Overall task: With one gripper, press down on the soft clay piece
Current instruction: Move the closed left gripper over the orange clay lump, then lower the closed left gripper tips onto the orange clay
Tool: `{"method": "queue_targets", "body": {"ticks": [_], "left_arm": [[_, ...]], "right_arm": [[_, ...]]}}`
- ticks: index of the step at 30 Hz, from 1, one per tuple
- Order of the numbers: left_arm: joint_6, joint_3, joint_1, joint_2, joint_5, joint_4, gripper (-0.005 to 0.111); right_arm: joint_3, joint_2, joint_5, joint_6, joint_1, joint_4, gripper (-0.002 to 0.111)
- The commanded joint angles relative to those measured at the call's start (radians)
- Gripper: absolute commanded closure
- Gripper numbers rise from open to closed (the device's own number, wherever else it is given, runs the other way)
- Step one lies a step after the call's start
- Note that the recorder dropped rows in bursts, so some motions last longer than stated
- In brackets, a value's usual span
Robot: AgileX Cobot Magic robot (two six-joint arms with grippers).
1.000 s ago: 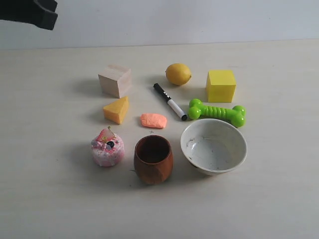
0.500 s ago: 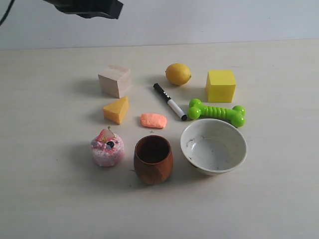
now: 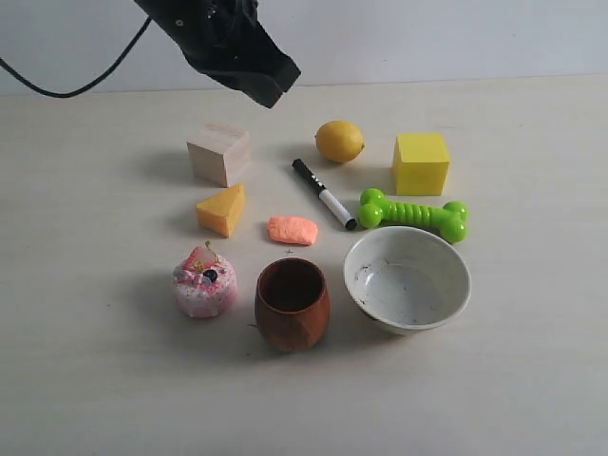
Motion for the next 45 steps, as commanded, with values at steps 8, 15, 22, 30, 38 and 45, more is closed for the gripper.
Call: {"method": "queue_targets", "body": {"ticks": [8,15,22,30,38,45], "left_arm": [[-0.204,-0.189,-0.015,0.19,0.221,0.1,0.107],[-0.218,-0.264,-0.067,0.272,0.24,0.172,0.107],[-0.216,-0.372,-0.1,0.367,0.251,0.195,0.107],[-0.216,-0.397,-0.104,0.406,0.251,0.195,0.107],[-0.218,-0.397,-0.132,0.419,0.251,0.194,0.107],[-0.229,-0.357,-0.134,0.423,0.251,0.287,0.107]], "right_arm": [[0.004,-0.006,-0.004,-0.004,-0.006,-0.001,0.108],[0.004,-0.006,-0.004,-0.004,-0.006,-0.001,0.108],[0.004,-0.006,-0.004,-0.004,-0.006,-0.001,0.108],[0.004,-0.006,-0.004,-0.004,-0.006,-0.001,0.108],[0.004,-0.006,-0.004,-0.004,-0.006,-0.001,0.108],[0.004,-0.006,-0.004,-0.004,-0.006,-0.001,0.108]]}}
